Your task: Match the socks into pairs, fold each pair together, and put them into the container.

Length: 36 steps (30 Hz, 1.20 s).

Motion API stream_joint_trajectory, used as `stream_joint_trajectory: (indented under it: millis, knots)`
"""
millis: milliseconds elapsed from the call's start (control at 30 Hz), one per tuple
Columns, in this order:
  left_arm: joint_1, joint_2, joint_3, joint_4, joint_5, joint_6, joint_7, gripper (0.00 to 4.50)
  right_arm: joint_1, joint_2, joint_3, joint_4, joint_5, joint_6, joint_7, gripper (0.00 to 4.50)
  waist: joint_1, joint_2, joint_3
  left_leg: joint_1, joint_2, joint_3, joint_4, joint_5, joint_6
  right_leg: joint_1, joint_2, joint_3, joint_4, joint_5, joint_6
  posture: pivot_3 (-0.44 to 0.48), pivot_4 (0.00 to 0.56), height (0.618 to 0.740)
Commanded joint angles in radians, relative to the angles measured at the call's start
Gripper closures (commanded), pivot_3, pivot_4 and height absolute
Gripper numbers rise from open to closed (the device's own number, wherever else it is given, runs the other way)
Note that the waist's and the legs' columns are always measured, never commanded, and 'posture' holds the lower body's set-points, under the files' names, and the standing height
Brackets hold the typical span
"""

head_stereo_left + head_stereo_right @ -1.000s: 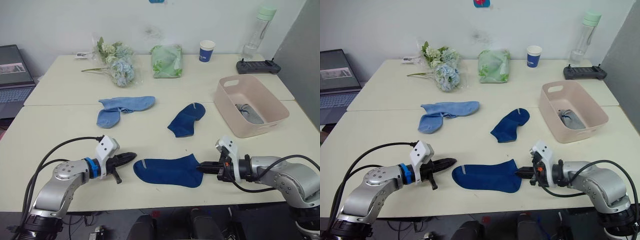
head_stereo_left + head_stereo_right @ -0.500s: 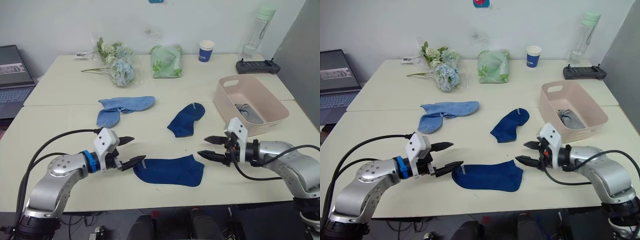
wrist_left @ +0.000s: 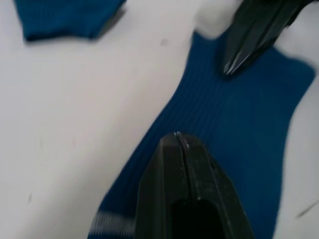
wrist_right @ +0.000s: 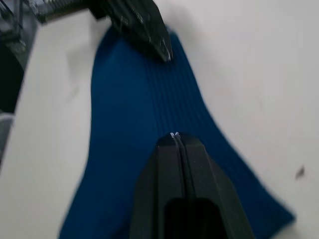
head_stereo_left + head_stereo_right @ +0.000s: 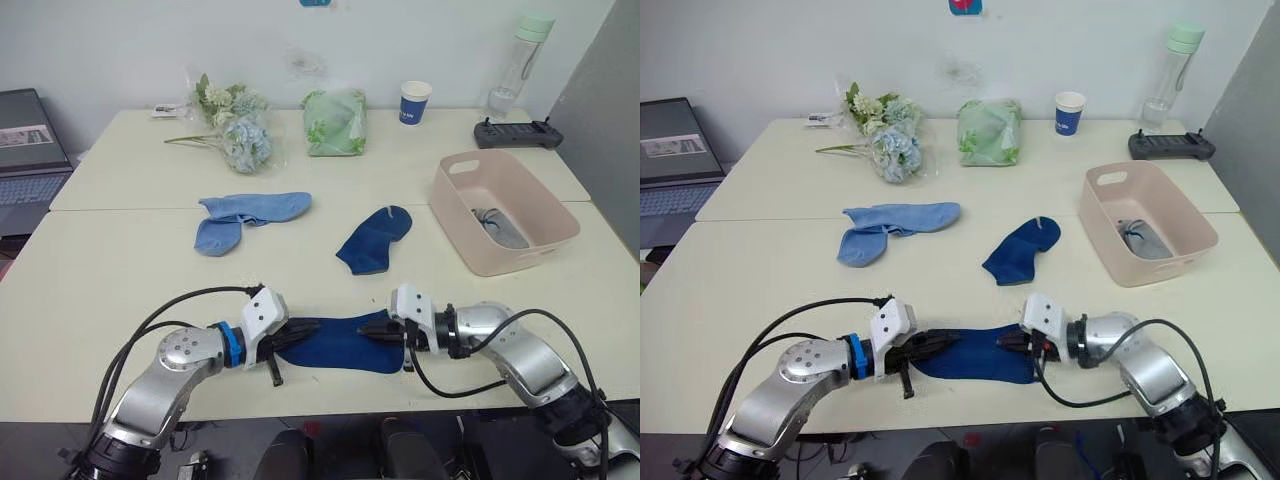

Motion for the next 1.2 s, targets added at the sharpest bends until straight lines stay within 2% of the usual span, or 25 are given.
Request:
stream_joint_trajectory:
  millis: [33, 200, 333, 500, 700, 900, 1067, 1200]
  knots:
    - [0.043, 0.029, -0.006, 0.015, 0.04, -0.062, -0.022, 4.48, 0.025, -0.04, -0.048, 0.015, -0.028, -0.065, 0.022, 4.5, 0.0, 0.0, -0.001, 0.001, 0.0, 0.0, 0.0, 0.0, 0.0, 0.001, 0.0, 0.0, 0.0, 0.0, 0.0, 0.0, 0.15, 0.74]
    - [0.086, 0.059, 0.087, -0.01, -0.024, -0.063, -0.041, 4.48, 0.074, -0.092, -0.117, 0.035, -0.016, -0.118, 0.055, 4.5, 0.0, 0.0, -0.001, 0.001, 0.0, -0.001, 0.0, 0.0, 0.0, 0.002, 0.0, 0.0, 0.0, 0.0, 0.0, 0.0, 0.15, 0.74]
    - [0.093, 0.075, 0.152, -0.087, -0.12, -0.031, -0.078, 4.48, 0.082, -0.083, -0.181, -0.03, 0.085, -0.089, 0.093, 4.5, 0.0, -0.001, -0.001, 0.001, 0.0, -0.001, 0.0, 0.0, 0.0, 0.002, 0.0, 0.0, 0.0, 0.0, 0.0, 0.0, 0.15, 0.74]
    - [0.12, 0.114, 0.167, -0.147, -0.147, -0.019, -0.124, 4.48, 0.075, -0.067, -0.165, -0.125, 0.14, -0.022, 0.122, 4.5, -0.001, 0.0, -0.001, 0.001, 0.001, -0.002, 0.0, 0.0, 0.0, 0.002, 0.0, 0.0, 0.0, 0.0, 0.0, 0.0, 0.15, 0.74]
    - [0.146, 0.15, 0.111, -0.09, -0.03, -0.07, -0.124, 4.48, 0.077, -0.068, -0.074, -0.09, 0.014, -0.054, 0.113, 4.5, 0.0, 0.0, -0.001, 0.001, 0.0, -0.001, 0.0, 0.0, 0.0, 0.002, 0.0, 0.0, 0.0, 0.0, 0.0, 0.0, 0.15, 0.74]
    - [0.144, 0.144, 0.093, -0.044, 0.028, -0.088, -0.096, 4.48, 0.104, -0.116, -0.078, -0.037, -0.062, -0.127, 0.125, 4.5, 0.0, 0.0, -0.001, 0.001, 0.0, -0.001, 0.0, 0.0, 0.0, 0.002, 0.0, 0.0, 0.0, 0.0, 0.0, 0.0, 0.15, 0.74]
    - [0.208, 0.172, 0.156, -0.05, -0.021, -0.113, -0.139, 4.48, 0.146, -0.16, -0.19, -0.067, 0.04, -0.091, 0.14, 4.5, 0.001, 0.0, -0.001, 0.002, 0.0, -0.002, 0.0, 0.0, 0.0, 0.004, 0.0, 0.0, -0.001, 0.0, 0.0, 0.0, 0.15, 0.74]
    - [0.216, 0.139, 0.278, -0.106, -0.153, -0.036, -0.101, 4.48, 0.153, -0.129, -0.322, -0.135, 0.183, 0.024, 0.087, 4.5, -0.001, 0.0, 0.0, 0.003, 0.001, -0.002, 0.0, 0.0, 0.0, 0.004, 0.0, 0.0, 0.0, 0.0, 0.0, 0.0, 0.15, 0.74]
